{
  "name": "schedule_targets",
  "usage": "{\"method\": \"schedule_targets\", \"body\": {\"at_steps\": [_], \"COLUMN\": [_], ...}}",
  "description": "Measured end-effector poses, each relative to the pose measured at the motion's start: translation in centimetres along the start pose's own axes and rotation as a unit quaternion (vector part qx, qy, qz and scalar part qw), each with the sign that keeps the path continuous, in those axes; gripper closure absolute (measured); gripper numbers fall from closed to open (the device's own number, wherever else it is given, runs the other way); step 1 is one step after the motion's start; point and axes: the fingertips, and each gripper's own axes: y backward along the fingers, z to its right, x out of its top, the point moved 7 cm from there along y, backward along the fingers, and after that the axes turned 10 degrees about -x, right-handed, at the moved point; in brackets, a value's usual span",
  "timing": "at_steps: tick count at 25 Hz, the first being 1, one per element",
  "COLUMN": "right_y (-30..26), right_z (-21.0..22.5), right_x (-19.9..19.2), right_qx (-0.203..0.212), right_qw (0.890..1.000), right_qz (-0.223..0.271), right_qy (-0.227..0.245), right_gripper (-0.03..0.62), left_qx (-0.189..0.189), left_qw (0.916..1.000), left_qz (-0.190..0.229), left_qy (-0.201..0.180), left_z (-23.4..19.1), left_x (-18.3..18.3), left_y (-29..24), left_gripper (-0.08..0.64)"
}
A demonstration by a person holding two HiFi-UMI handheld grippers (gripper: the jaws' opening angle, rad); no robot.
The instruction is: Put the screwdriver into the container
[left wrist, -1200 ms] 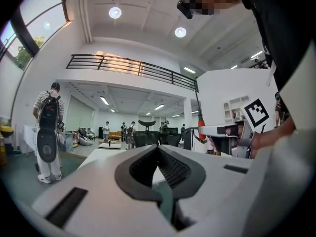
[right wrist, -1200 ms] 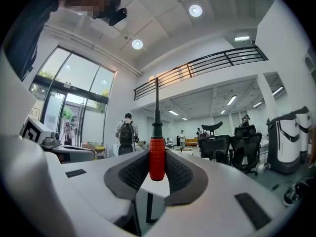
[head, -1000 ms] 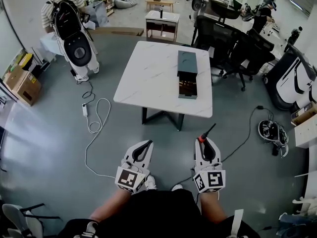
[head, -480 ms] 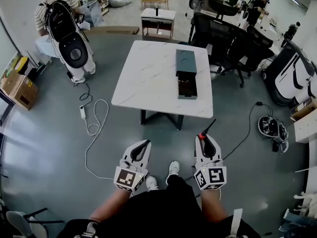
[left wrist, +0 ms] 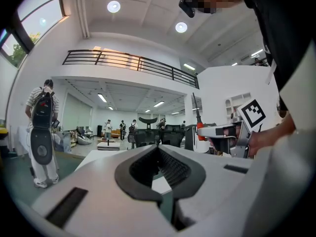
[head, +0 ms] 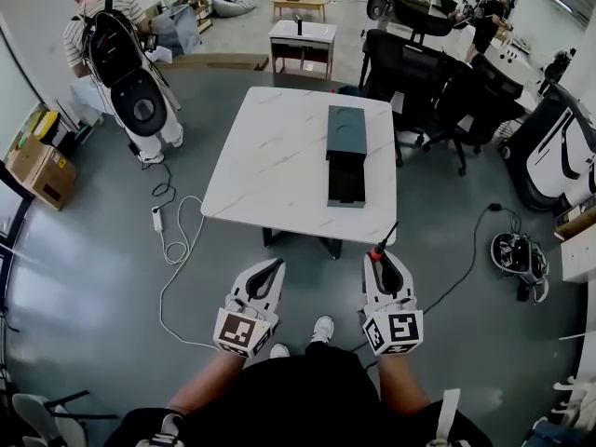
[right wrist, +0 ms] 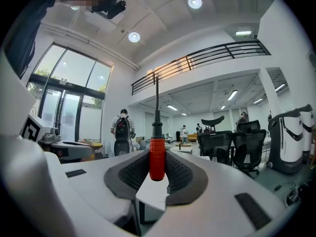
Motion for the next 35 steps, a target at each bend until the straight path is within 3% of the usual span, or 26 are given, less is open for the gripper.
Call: {"method": "schedule_targets", "body": {"at_steps": [5, 21, 29, 35], "right_y": [-2.8, -9.7, -14.6, -18.9], "right_z": [2.5, 7.4, 6.8, 6.6], "right_x": [0.4, 0.2, 0.2, -0.6], "right_qx": [0.016, 0.045, 0.049, 0.027], "right_qw": [1.000, 0.999, 0.999, 1.000], "right_qz": [0.008, 0.017, 0.015, -0.002], "right_qy": [0.007, 0.000, -0.005, 0.009], "right_gripper": [0.483, 0.483, 0.483, 0.483], "left_qx": [0.005, 0.070, 0.071, 0.057], "left_qw": [0.9999, 0.9975, 0.9973, 0.9982], "left_qz": [0.008, -0.001, 0.015, 0.015], "left_qy": [-0.006, -0.003, 0.007, 0.003], "left_z": [-0.5, -4.8, -9.9, -15.3], "left_x": [0.7, 1.0, 0.6, 0.4], "left_y": [-3.2, -10.0, -12.8, -15.6], "left_gripper": [0.554, 0.554, 0.554, 0.554]}}
